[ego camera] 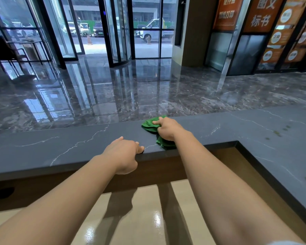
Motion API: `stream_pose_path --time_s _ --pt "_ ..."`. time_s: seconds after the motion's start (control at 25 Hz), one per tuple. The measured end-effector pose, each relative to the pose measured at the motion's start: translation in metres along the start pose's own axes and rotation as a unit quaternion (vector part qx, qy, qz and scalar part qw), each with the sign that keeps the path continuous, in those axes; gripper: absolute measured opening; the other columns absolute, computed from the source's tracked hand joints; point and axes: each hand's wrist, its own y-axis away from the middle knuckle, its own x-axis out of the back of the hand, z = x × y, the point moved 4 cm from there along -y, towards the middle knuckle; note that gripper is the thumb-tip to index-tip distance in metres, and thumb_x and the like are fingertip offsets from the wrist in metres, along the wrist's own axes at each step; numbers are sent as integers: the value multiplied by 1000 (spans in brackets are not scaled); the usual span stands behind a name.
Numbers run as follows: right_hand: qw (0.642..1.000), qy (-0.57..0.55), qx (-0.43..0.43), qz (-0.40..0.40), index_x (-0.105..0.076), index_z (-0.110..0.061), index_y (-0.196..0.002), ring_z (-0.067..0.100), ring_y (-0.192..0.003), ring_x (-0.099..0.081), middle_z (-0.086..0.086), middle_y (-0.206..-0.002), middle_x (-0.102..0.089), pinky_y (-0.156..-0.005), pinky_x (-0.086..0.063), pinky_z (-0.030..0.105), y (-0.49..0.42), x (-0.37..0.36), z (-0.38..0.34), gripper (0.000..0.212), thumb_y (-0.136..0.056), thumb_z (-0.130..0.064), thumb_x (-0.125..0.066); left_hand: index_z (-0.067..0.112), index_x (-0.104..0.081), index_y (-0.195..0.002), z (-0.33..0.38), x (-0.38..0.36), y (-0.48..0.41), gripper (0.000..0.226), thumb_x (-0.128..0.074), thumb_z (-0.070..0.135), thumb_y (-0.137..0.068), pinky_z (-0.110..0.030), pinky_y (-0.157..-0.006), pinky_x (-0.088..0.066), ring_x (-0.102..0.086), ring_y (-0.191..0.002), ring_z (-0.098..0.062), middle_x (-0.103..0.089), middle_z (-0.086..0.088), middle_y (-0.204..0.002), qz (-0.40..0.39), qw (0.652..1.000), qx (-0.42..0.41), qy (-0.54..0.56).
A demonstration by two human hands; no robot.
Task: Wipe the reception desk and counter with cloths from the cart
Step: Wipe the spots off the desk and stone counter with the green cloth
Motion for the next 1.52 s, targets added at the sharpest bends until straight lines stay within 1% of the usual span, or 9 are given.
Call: stream_pose_path --time_s 0.16,0.32,0.52,0.68,0.84,1.04,1.16,1.36,1.52 --pt "996 0 -67 54 -45 -25 -144 28 -142 -29 1 -158 -28 -108 -37 38 -3 34 60 58 -94 2 -34 29 -26 -151 0 0 2 75 -39 -1 -84 -34 -120 1 -22 -146 -14 -20 3 -160 1 1000 -2 7" --pt "983 6 -159 93 -45 -27 -144 28 -142 -29 5 -157 -30 -107 -36 38 0 64 117 57 -94 0 -36 30 -22 -152 -4 0 0 77 -38 -2 -83 -34 -120 3 -17 -147 -12 -16 4 -161 -3 1000 -12 6" --pt "971 4 -204 122 -52 -30 -138 33 -127 -47 8 -147 -44 -96 -45 37 -5 61 110 55 -90 -5 -46 30 -17 -153 -5 -6 1 80 -40 -3 -83 -35 -119 5 -12 -148 -10 -13 4 -161 5 1000 -23 6" --pt "988 -9 -111 110 -58 -32 -132 28 -126 -50 2 -143 -51 -102 -45 33 -14 27 41 52 -89 -4 -46 30 -15 -153 -7 -10 2 81 -40 -2 -83 -35 -119 5 -9 -148 -10 -11 3 -161 14 1000 -21 13" --pt "999 -14 18 40 -56 -31 -135 22 -140 -36 -3 -153 -38 -111 -33 34 -13 -19 -40 50 -93 -6 -43 27 -13 -154 -2 -13 6 81 -42 1 -84 -36 -120 3 -6 -149 -11 -8 2 -162 19 1000 -8 9" --pt "994 -44 103 -9 -57 -27 -134 18 -146 -23 -4 -156 -32 -117 -25 39 9 -23 -36 48 -95 -5 -39 27 -15 -154 1 -13 9 82 -44 2 -82 -38 -120 5 -9 -148 -12 -10 1 -162 24 1000 6 0" --pt "994 -67 74 35 -57 -28 -134 14 -147 -21 -7 -156 -33 -118 -23 40 37 -8 10 48 -95 -6 -39 26 -15 -154 4 -12 14 81 -47 4 -82 -39 -121 6 -13 -148 -12 -14 2 -161 42 999 10 -15" --pt "982 -74 -22 170 -55 -27 -136 12 -146 -22 -8 -155 -34 -118 -19 34 94 23 97 47 -96 -7 -41 27 -18 -153 13 -17 27 80 -51 8 -82 -41 -119 10 -14 -147 -9 -20 5 -159 103 994 15 -22" --pt "950 7 -139 279 -42 -30 -144 23 -147 -13 -4 -159 -25 -118 -15 41 132 24 135 50 -97 -12 -45 28 -15 -153 20 -20 40 80 -53 14 -84 -39 -119 9 -7 -148 -8 -15 6 -161 150 988 -11 -31"
